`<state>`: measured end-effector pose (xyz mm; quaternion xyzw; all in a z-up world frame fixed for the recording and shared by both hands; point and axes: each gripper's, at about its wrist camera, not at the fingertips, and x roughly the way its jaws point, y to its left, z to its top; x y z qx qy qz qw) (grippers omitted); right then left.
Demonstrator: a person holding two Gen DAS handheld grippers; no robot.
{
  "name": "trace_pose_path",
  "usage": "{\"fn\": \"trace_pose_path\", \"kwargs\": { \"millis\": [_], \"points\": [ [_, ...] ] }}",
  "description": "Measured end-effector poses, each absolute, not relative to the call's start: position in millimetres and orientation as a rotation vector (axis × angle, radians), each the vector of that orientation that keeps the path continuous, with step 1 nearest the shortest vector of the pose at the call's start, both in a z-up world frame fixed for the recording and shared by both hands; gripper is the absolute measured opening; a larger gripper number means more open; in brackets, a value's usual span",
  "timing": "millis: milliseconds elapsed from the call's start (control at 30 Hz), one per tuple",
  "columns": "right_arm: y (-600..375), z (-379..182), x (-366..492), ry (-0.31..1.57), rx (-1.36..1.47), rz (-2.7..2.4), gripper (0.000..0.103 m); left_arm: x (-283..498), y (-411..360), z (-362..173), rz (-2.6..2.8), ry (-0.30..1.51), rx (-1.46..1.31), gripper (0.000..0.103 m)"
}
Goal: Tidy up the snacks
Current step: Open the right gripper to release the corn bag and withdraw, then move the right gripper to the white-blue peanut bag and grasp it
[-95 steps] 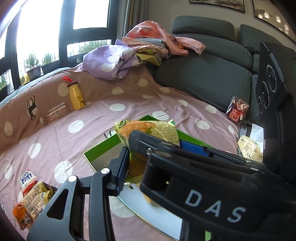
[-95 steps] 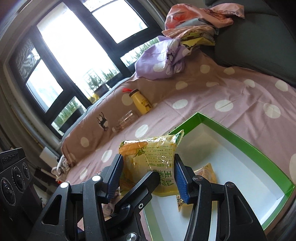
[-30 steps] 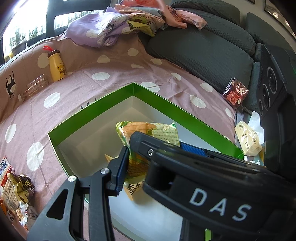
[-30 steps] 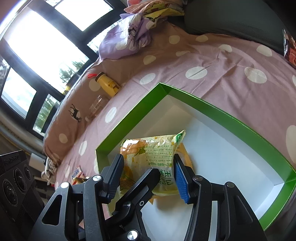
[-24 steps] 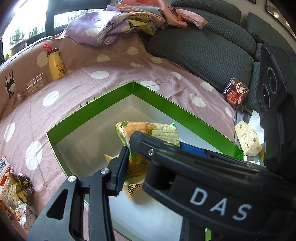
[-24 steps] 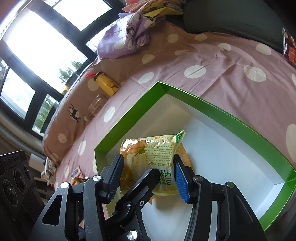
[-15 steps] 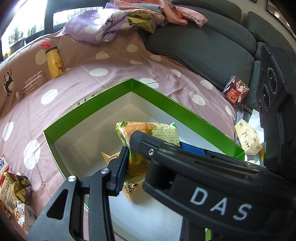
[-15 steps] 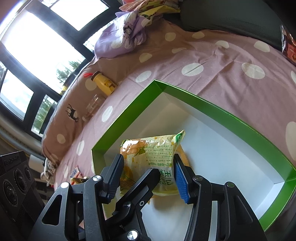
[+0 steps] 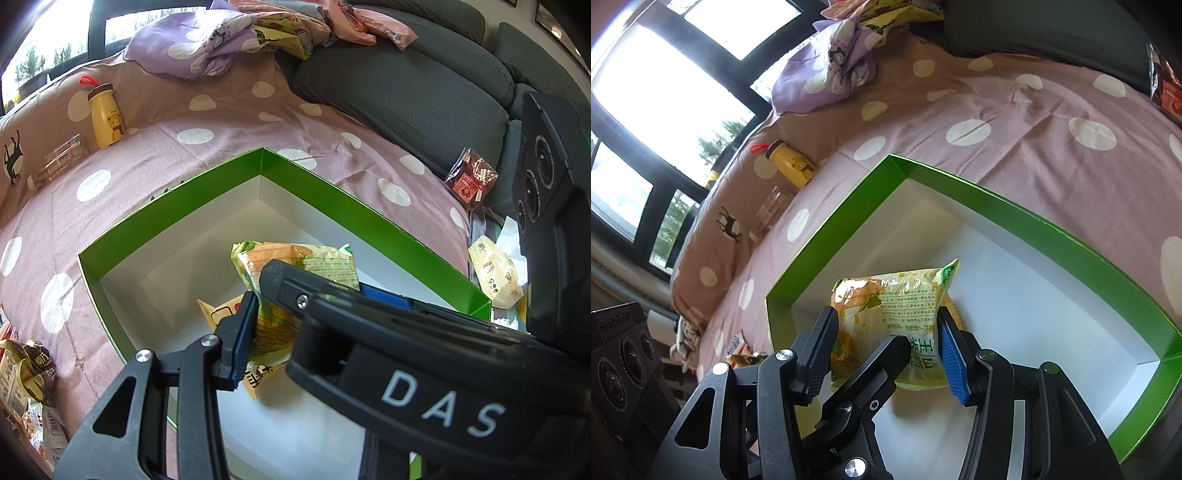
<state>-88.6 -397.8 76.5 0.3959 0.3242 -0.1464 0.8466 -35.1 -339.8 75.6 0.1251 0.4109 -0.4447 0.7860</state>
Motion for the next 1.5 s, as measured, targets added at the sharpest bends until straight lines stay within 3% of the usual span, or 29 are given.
{"fn": "trace_pose_path", "kwargs": {
  "millis": [667, 900, 967, 1033, 1300, 1500],
  "points": [
    [-397.2, 70.9, -88.4, 0.704, 0.843, -0.316, 0.056, -30.5, -338.8, 69.7, -0.949, 0.906, 0.254, 0.037],
    [-392.7, 78.3, -92.1, 0.658, 0.817, -0.321, 0.056, -28.5, -321.6, 79.6, -0.930, 0.879, 0.197, 0.042],
    [-393.2, 82.6, -95.6, 0.623, 0.822, -0.320, 0.056, -31.4, -310.9, 89.2, -0.924, 0.843, 0.179, 0.045],
    [-391.3, 88.2, -98.2, 0.594, 0.813, -0.328, 0.057, -33.7, -296.8, 99.4, -0.907, 0.804, 0.155, 0.056],
    [-364.4, 117.5, -97.3, 0.486, 0.719, -0.278, 0.083, -37.2, -206.5, 128.1, -0.752, 0.697, 0.018, 0.087],
    [-328.8, 138.4, -89.5, 0.432, 0.623, -0.188, 0.092, -38.2, -138.3, 126.7, -0.582, 0.682, -0.033, 0.087]
  ]
}}
